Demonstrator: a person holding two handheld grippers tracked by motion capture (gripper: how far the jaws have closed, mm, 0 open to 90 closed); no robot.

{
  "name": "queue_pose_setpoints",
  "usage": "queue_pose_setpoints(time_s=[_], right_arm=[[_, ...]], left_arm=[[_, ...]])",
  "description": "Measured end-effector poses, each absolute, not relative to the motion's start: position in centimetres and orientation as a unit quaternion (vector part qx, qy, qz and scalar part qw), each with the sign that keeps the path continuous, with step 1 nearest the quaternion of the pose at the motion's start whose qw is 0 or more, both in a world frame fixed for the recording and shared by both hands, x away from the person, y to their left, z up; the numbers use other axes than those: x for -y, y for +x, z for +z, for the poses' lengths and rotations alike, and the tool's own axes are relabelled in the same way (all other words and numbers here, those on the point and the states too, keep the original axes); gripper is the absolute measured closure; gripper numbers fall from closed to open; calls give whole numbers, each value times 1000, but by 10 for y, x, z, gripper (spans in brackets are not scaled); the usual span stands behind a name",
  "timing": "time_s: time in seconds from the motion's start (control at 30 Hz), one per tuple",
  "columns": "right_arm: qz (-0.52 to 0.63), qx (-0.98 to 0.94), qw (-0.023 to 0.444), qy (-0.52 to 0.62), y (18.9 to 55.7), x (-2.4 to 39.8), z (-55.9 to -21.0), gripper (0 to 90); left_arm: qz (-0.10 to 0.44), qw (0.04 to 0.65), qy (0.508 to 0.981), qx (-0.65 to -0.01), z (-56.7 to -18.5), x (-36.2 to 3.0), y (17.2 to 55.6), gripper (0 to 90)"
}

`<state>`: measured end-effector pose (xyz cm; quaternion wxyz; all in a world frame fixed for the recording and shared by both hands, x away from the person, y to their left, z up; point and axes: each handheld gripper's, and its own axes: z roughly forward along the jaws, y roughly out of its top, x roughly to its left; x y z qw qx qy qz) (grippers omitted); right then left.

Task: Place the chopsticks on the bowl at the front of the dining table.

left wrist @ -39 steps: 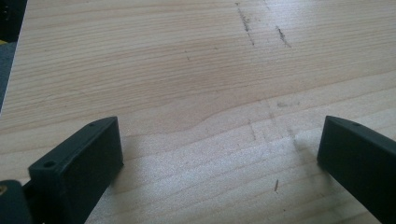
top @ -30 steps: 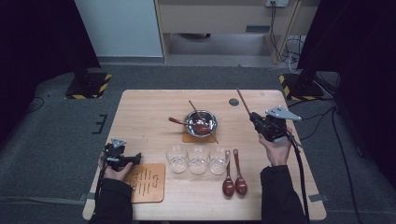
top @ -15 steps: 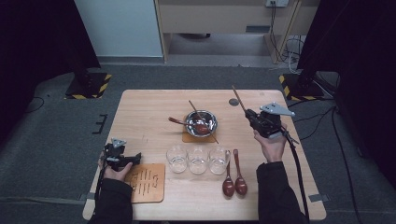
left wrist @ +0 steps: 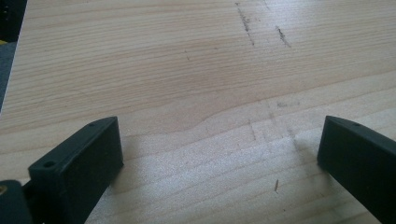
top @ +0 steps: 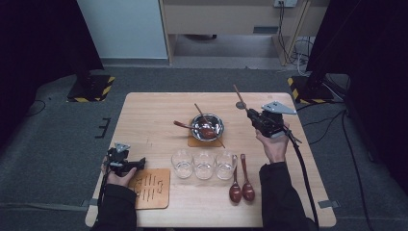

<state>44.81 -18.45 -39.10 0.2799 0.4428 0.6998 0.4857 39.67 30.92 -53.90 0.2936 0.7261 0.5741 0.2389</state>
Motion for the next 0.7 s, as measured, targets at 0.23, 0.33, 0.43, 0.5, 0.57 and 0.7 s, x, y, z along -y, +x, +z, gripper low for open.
queue_pose_setpoints(time_s=[0.23, 0.33, 0.43, 0.5, 0.57, 0.7], right_arm=[[483, -704, 277, 440, 456, 175, -393, 850], [482, -707, 276, 439, 459, 170, -393, 850], [481, -708, 275, 437, 463, 167, -392, 850], [481, -709, 274, 436, 465, 165, -392, 851], [481, -709, 273, 437, 467, 162, -392, 851], [484, -709, 270, 436, 472, 158, -393, 850]], left_arm=[[239, 294, 726, -574, -539, -309, 397, 0], [239, 294, 726, -574, -539, -309, 397, 0], [239, 294, 726, -574, -539, -309, 397, 0], [239, 293, 726, -574, -539, -309, 397, 0], [239, 294, 726, -574, -539, -309, 397, 0], [239, 294, 726, -574, -539, -309, 397, 0]])
